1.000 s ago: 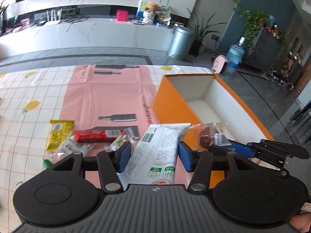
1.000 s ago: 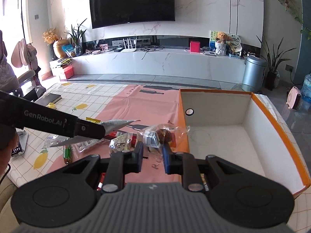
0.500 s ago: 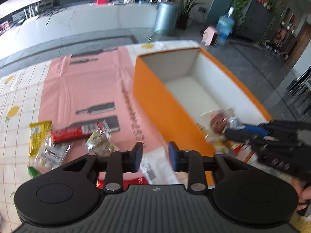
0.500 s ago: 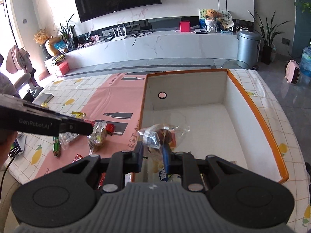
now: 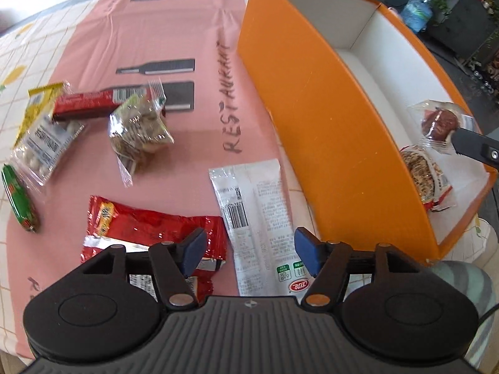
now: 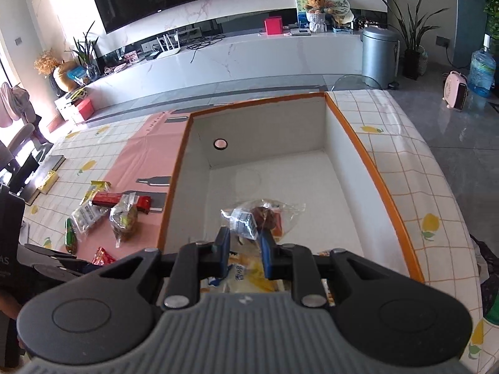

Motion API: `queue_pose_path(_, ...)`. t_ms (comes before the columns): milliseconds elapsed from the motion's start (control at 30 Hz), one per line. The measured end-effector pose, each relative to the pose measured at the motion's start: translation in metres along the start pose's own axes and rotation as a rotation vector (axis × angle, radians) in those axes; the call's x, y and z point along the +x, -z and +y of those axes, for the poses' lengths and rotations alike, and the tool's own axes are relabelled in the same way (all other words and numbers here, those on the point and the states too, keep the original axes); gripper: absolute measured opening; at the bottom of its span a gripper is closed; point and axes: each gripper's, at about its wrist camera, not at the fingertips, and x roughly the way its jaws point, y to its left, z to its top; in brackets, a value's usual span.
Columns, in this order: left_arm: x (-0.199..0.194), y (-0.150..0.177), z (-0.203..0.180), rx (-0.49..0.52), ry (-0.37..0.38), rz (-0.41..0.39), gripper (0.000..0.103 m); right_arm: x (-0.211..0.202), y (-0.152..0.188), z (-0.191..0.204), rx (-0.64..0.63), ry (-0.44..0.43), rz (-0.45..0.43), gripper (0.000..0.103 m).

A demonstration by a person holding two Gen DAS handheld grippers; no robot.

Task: Organize snacks
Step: 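Carry both items over the orange box and open the right tool to drop the clear packet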

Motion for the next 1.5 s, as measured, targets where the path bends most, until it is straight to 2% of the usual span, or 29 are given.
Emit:
queue_pose_path(200, 0.014, 0.0, -0.01, -0.05, 0.013, 0.014, 0.086, 0.009, 0.006, -0.015, 0.013, -0.003, 0.015, 0.017)
queue_pose_path(367, 0.019, 0.001, -0.017, -0.065, -0.052, 0.001, 0.086, 0.016, 0.008, -0.023, 0.018, -0.004, 0.024, 0.017)
queue_pose_path(533, 0.028, 0.006, -0.032, 0.037, -0.155, -0.038, 0.088, 0.023, 0.007, -0.025, 0.014, 0.001, 0.035, 0.018)
queue_pose_path(633, 0.031, 0.01, -0.036, 0.09, -0.184, -0.059, 0.088, 0.025, 0.006, -0.028, 0.008, -0.002, 0.043, 0.018)
queue_pose_path(700, 0.029, 0.01, -0.035, 0.101, -0.163, -0.072, 0.076, 0.025, 0.006, -0.028, 0.007, -0.001, 0.048, 0.018)
queue_pose_path(733, 0.028, 0.01, -0.035, 0.111, -0.161, -0.081, 0.065, 0.025, 0.007, -0.029, 0.008, -0.004, 0.049, 0.018)
queue_pose_path(833, 0.026, 0.009, -0.029, 0.109, -0.122, -0.098, 0.061, 0.027, 0.009, -0.03, 0.011, -0.006, 0.053, 0.018)
queue_pose_path(967, 0.017, 0.009, -0.017, 0.057, -0.065, -0.122, 0.058, 0.027, 0.009, -0.033, 0.016, -0.011, 0.055, 0.018)
queue_pose_path(1200, -0.029, -0.006, -0.007, 0.02, 0.0, -0.236, 0.058, 0.023, 0.005, -0.034, -0.01, -0.033, 0.047, 0.018)
queue_pose_path(1333, -0.071, -0.023, -0.018, 0.062, 0.029, -0.334, 0.058, 0.022, -0.005, -0.039, -0.026, -0.052, 0.058, 0.017)
queue_pose_path(1500, -0.093, -0.059, -0.055, 0.185, 0.097, -0.355, 0.058, 0.034, -0.019, -0.039, -0.079, -0.058, 0.107, 0.017)
